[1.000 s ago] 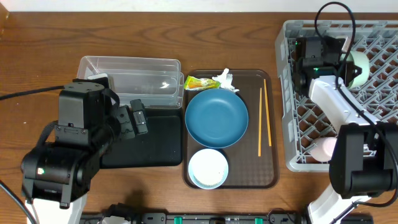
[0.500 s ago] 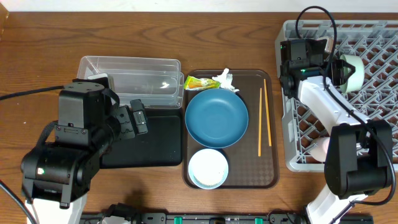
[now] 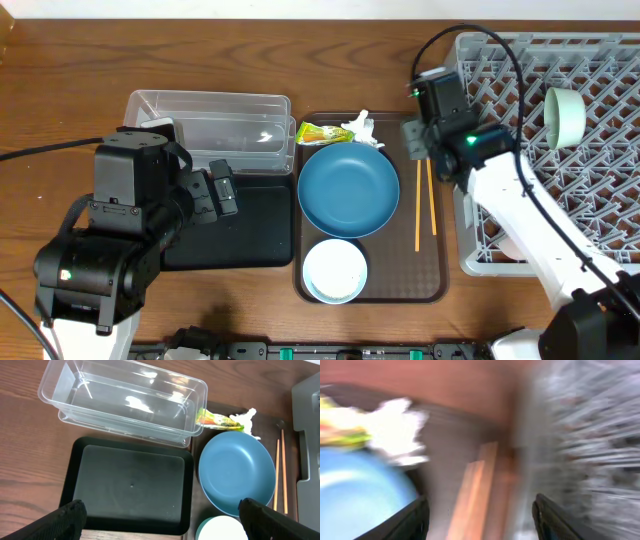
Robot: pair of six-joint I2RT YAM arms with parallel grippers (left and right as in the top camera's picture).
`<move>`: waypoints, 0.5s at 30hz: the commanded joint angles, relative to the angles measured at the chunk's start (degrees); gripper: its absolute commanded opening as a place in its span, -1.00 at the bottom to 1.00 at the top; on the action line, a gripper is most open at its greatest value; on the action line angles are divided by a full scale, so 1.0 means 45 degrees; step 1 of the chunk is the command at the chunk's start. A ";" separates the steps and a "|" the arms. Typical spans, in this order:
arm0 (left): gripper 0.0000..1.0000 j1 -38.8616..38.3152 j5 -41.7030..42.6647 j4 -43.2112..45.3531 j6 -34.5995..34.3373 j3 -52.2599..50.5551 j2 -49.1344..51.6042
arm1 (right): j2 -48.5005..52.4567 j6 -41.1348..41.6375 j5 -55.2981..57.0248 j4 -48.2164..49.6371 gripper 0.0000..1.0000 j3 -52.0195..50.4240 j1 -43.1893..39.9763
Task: Sort waste into correct bins and load items into the dishwasher rack
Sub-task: 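Grasp the blue bowl rim with the right gripper and lift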
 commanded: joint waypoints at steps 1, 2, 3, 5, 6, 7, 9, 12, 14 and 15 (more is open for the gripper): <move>1.00 0.0058 -0.0155 -0.0034 0.0019 0.0121 -0.0019 | 0.0801 0.2710 -0.3623 -0.0641 0.30 -0.0092 0.0495; 1.00 0.0058 -0.0155 -0.0034 0.0019 0.0121 -0.0019 | 0.1127 0.3055 -0.3633 -0.0801 0.30 -0.0112 0.0597; 1.00 0.0058 -0.0155 -0.0034 0.0019 0.0121 -0.0019 | 0.1457 0.3322 -0.3711 -0.0918 0.30 -0.0112 0.0661; 1.00 0.0058 -0.0155 -0.0034 0.0019 0.0121 -0.0019 | 0.2205 0.3881 -0.3808 -0.1093 0.21 -0.0112 0.0714; 1.00 0.0058 -0.0155 -0.0034 0.0019 0.0121 -0.0019 | 0.2550 0.4114 -0.3808 -0.1151 0.15 -0.0112 0.0714; 1.00 0.0058 -0.0155 -0.0034 0.0019 0.0121 -0.0019 | 0.2905 0.4362 -0.3808 -0.1180 0.12 -0.0112 0.0714; 1.00 0.0058 -0.0155 -0.0034 0.0019 0.0121 -0.0019 | 0.3463 0.4794 -0.3871 -0.1185 -0.02 -0.0112 0.0699; 1.00 0.0058 -0.0155 -0.0034 0.0019 0.0121 -0.0019 | 0.4056 0.4852 -0.4007 -0.1229 -0.53 -0.0112 0.0699; 1.00 0.0058 -0.0155 -0.0034 0.0019 0.0121 -0.0019 | 0.4129 0.4847 -0.3993 -0.1360 -0.83 -0.0112 0.0699; 1.00 0.0058 -0.0155 -0.0034 0.0019 0.0121 -0.0019 | 0.4119 0.4843 -0.3993 -0.1394 -0.93 -0.0107 0.0675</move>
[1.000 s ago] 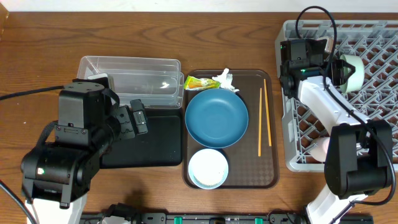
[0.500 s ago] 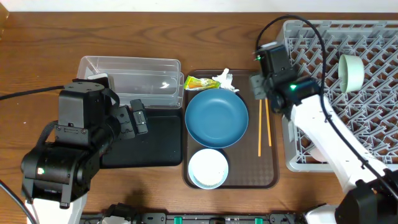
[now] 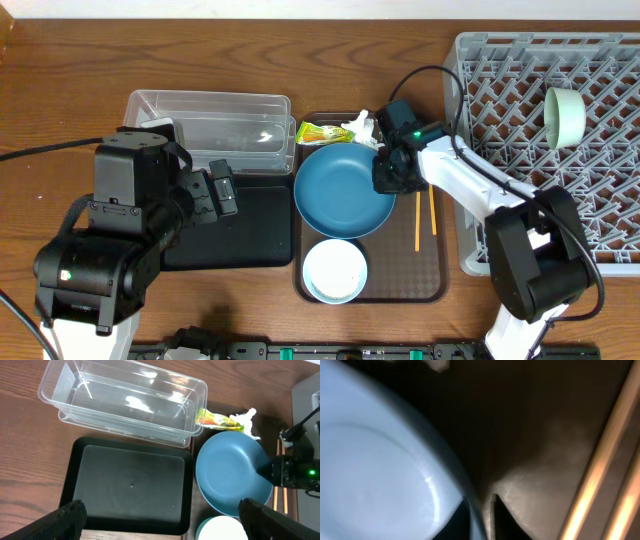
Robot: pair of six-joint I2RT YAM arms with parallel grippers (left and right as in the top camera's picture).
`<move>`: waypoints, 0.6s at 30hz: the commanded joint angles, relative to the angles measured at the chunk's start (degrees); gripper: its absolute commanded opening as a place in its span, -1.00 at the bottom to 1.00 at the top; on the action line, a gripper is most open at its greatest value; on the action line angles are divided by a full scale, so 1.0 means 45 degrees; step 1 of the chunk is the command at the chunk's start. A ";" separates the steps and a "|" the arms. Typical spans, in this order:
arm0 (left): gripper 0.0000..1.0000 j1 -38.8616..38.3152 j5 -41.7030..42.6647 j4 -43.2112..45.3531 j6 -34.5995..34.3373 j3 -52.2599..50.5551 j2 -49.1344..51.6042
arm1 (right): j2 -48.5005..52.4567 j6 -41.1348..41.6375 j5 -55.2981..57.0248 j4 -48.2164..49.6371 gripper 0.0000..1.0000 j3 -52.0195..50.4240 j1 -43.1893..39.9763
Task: Sort waste into correct bins and load items into the dishwasher rack
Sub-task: 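Grasp the blue bowl rim with the right gripper and lift, then carry the blue bowl into the dish rack and release it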
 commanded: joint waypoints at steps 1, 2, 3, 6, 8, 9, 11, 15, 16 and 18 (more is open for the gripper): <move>1.00 0.0058 -0.0155 -0.0034 0.0019 0.0121 -0.0019 | -0.0126 0.0534 -0.0238 -0.0102 -0.98 -0.0015 -0.0005; 1.00 0.0058 -0.0155 -0.0034 0.0019 0.0121 -0.0019 | -0.0209 0.0534 -0.0233 -0.0097 -0.98 -0.0015 -0.0049; 1.00 0.0058 -0.0155 -0.0034 0.0019 0.0121 -0.0019 | -0.0325 0.0529 -0.0228 -0.0102 -0.97 -0.0010 -0.0102; 1.00 0.0058 -0.0155 -0.0034 0.0019 0.0121 -0.0019 | -0.0894 0.0525 0.0228 -0.0403 -0.97 -0.0010 -0.0340; 1.00 0.0058 -0.0155 -0.0034 0.0019 0.0121 -0.0019 | -0.1545 0.0520 0.1039 -0.0782 -0.97 -0.0010 -0.0525; 1.00 0.0058 -0.0155 -0.0034 0.0019 0.0121 -0.0019 | -0.1962 0.0418 0.1530 -0.0991 -0.97 -0.0010 -0.0627; 1.00 0.0058 -0.0155 -0.0034 0.0019 0.0121 -0.0019 | -0.2822 -0.0136 0.2307 -0.1195 -0.98 -0.0010 -0.0801; 1.00 0.0058 -0.0155 -0.0034 0.0019 0.0121 -0.0019 | -0.5076 -0.0753 0.4881 -0.1239 -0.98 -0.0010 -0.1103; 1.00 0.0058 -0.0155 -0.0034 0.0019 0.0121 -0.0019 | -0.5712 -0.0695 0.6057 -0.1175 -0.98 -0.0010 -0.1180; 1.00 0.0058 -0.0155 -0.0034 0.0019 0.0121 -0.0019 | -0.6776 -0.0491 0.8704 -0.0957 -0.97 -0.0010 -0.1316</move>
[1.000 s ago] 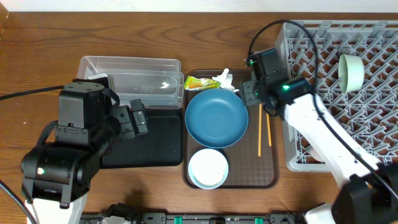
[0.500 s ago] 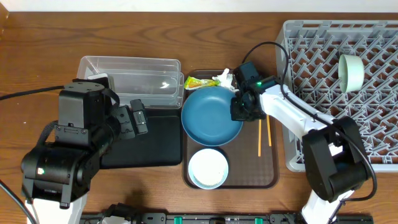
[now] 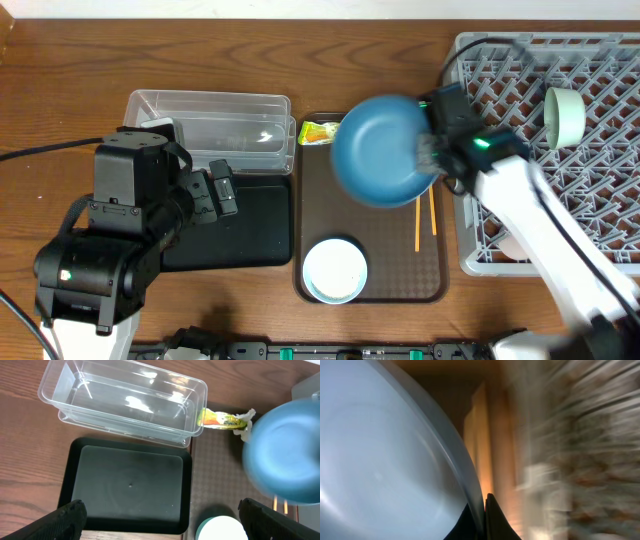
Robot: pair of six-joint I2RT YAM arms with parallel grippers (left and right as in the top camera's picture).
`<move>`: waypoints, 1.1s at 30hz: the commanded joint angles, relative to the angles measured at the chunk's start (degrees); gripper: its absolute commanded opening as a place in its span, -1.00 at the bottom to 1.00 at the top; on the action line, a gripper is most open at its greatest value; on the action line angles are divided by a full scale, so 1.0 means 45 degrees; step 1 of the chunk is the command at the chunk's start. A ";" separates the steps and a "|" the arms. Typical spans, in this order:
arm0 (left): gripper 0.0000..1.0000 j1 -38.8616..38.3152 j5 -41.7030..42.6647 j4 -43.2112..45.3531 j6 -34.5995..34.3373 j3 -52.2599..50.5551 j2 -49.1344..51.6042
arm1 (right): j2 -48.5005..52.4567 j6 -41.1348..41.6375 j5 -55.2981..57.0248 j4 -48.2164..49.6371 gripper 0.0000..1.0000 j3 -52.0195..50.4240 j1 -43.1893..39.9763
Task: Sort waste into correct bins and load items into the dishwasher rack
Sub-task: 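Carry the blue bowl into the dish rack and release it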
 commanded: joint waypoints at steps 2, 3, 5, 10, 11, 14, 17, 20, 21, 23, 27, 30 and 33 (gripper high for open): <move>1.00 0.0058 -0.0155 -0.0034 0.0019 0.0121 -0.0019 | -0.2414 0.0063 0.7616 0.0641 -0.98 0.0083 -0.0471; 1.00 0.0058 -0.0155 -0.0034 0.0019 0.0121 -0.0019 | -0.2749 0.0053 0.9054 0.0971 -0.97 0.0083 -0.0588; 1.00 0.0058 -0.0155 -0.0034 0.0019 0.0121 -0.0019 | -0.3211 -0.0180 1.1827 0.1768 -0.97 0.0083 -0.1044; 1.00 0.0058 -0.0155 -0.0034 0.0019 0.0121 -0.0019 | -0.3191 -0.1817 1.3925 0.3555 -0.97 0.0078 -0.3308; 1.00 0.0058 -0.0155 -0.0034 0.0019 0.0121 -0.0019 | -0.3104 -0.1923 1.3911 0.3798 -0.97 0.0078 -0.3857; 1.00 0.0058 -0.0155 -0.0034 0.0019 0.0121 -0.0019 | -0.2739 -0.1953 1.3226 0.4265 -0.97 0.0078 -0.5552; 1.00 0.0058 -0.0155 -0.0034 0.0019 0.0121 -0.0019 | -0.2200 -0.1953 1.1647 0.4299 -0.97 0.0078 -0.7087; 1.00 0.0058 -0.0155 -0.0034 0.0019 0.0121 -0.0019 | -0.1452 -0.2089 1.1288 0.4469 -0.97 0.0078 -0.8082; 1.00 0.0058 -0.0155 -0.0034 0.0019 0.0121 -0.0019 | -0.1117 -0.2317 1.1283 0.4648 -0.97 0.0078 -0.8349; 1.00 0.0058 -0.0155 -0.0034 0.0019 0.0121 -0.0019 | -0.0457 -0.3118 1.1273 0.5217 -0.97 0.0078 -0.8694; 1.00 0.0058 -0.0155 -0.0034 0.0019 0.0121 -0.0019 | 0.0903 -0.5770 1.1249 0.7106 -0.97 0.0078 -0.8718; 1.00 0.0058 -0.0155 -0.0034 0.0019 0.0121 -0.0019 | 0.1836 -0.8451 1.1356 0.9126 -0.98 0.0078 -0.8461; 1.00 0.0058 -0.0155 -0.0034 0.0019 0.0121 -0.0019 | 0.2584 -1.0894 1.1448 1.1259 -0.97 0.0078 -0.8194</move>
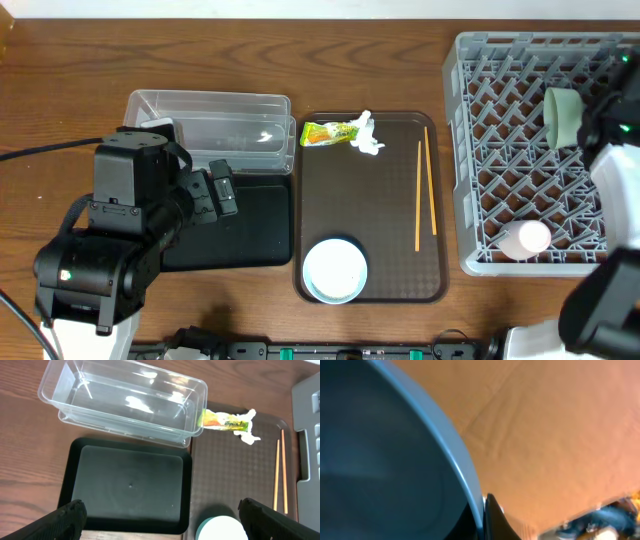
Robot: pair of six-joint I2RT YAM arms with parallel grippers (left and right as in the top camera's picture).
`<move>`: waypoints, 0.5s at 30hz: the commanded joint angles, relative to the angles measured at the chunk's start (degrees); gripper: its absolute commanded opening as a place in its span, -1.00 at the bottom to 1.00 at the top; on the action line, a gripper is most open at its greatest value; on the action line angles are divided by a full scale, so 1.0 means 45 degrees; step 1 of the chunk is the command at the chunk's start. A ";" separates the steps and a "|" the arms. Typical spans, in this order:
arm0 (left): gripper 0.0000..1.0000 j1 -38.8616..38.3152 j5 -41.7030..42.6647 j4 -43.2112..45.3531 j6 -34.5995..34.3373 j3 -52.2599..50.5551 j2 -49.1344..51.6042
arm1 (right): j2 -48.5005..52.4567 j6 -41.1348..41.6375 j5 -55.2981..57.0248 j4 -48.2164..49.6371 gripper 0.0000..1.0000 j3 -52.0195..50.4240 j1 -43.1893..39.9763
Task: Sort waste into correct bins and load items into the dishwasher rack
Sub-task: 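Carry the blue bowl into the dish rack and release it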
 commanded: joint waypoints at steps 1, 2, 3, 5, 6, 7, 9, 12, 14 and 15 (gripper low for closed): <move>1.00 0.0058 -0.0155 -0.0024 0.0019 0.0121 -0.0019 | 0.0559 -0.3993 0.0287 0.1399 -0.97 0.0121 0.0432; 1.00 0.0058 -0.0155 -0.0024 0.0019 0.0121 -0.0019 | 0.0816 -0.4711 0.0287 0.1948 -0.98 0.0121 0.0588; 1.00 0.0058 -0.0155 -0.0024 0.0019 0.0121 -0.0019 | 0.1005 -0.5183 0.0287 0.2259 -0.97 0.0121 0.0695; 1.00 0.0058 -0.0155 -0.0024 0.0019 0.0121 -0.0019 | 0.1520 -0.6013 0.0287 0.2735 -0.97 0.0121 0.0967; 1.00 0.0058 -0.0155 -0.0024 0.0019 0.0121 -0.0019 | 0.1768 -0.6183 0.0287 0.2783 -0.98 0.0121 0.1103; 1.00 0.0058 -0.0155 -0.0024 0.0019 0.0121 -0.0019 | 0.1933 -0.6227 0.0291 0.2778 -0.97 0.0121 0.1190; 1.00 0.0058 -0.0155 -0.0024 0.0019 0.0121 -0.0019 | 0.2302 -0.6256 0.0301 0.2769 -0.94 0.0121 0.1379; 1.00 0.0058 -0.0155 -0.0024 0.0019 0.0121 -0.0019 | 0.2574 -0.6227 0.0272 0.2778 -0.69 0.0121 0.1579; 1.00 0.0058 -0.0155 -0.0024 0.0019 0.0121 -0.0019 | 0.2565 -0.5790 0.0044 0.2783 -0.43 0.0121 0.1627; 1.00 0.0058 -0.0155 -0.0024 0.0019 0.0121 -0.0019 | 0.2497 -0.5775 -0.0228 0.2769 -0.30 0.0121 0.1642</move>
